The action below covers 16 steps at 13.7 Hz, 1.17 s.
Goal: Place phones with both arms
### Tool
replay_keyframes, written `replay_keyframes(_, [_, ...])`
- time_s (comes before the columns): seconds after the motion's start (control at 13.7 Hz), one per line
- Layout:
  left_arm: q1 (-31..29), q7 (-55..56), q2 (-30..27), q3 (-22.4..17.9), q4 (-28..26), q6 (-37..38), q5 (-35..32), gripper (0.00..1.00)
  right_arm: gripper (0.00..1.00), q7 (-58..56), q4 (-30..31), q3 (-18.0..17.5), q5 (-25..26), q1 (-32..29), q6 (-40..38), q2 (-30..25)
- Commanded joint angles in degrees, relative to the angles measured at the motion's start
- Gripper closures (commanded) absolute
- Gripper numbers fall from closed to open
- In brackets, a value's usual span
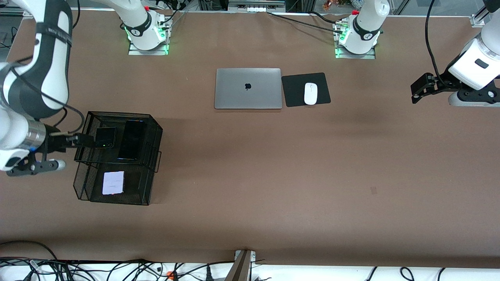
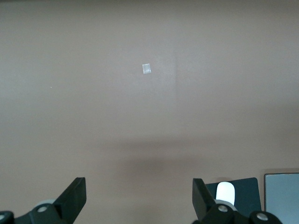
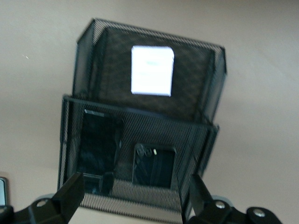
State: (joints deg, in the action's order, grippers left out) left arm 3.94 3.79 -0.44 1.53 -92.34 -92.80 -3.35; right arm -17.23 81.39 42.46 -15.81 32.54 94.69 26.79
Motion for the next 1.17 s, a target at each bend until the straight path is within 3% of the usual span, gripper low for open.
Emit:
replay_keyframes(0.0, [0.37, -0.1, 0.26, -0.3, 1.46, 1.57, 1.15, 0.0, 0.0, 8.32, 9.99, -5.33, 9.19, 0.95, 0.85, -12.34])
replay_keyframes(0.15, [0.28, -0.36, 0.35, -0.3, 1.46, 1.48, 1.15, 0.0, 0.0, 13.96, 11.68, -14.37, 14.12, -5.17, -0.02, -17.19])
replay_keyframes(0.36, [-0.07, -0.62, 0.35, -0.39, 1.46, 1.48, 1.15, 0.0, 0.0, 17.14, 11.68, -30.46, 17.13, -20.36, -3.89, -21.68])
replay_keyframes(0.51, [-0.07, -0.62, 0.35, -0.39, 1.46, 1.48, 1.15, 0.0, 0.0, 17.14, 11.51, -37.51, 17.22, -28.99, -5.47, -23.62])
replay_keyframes(0.66, [-0.07, -0.54, 0.35, -0.3, 1.46, 1.48, 1.15, 0.0, 0.0, 17.14, 11.68, -39.64, 17.22, -32.62, -6.17, -24.94])
replay_keyframes(1.09, [-0.07, -0.62, 0.35, -0.3, 1.46, 1.48, 1.15, 0.0, 0.0, 17.14, 10.89, -39.65, 17.04, -33.33, -6.97, -25.47])
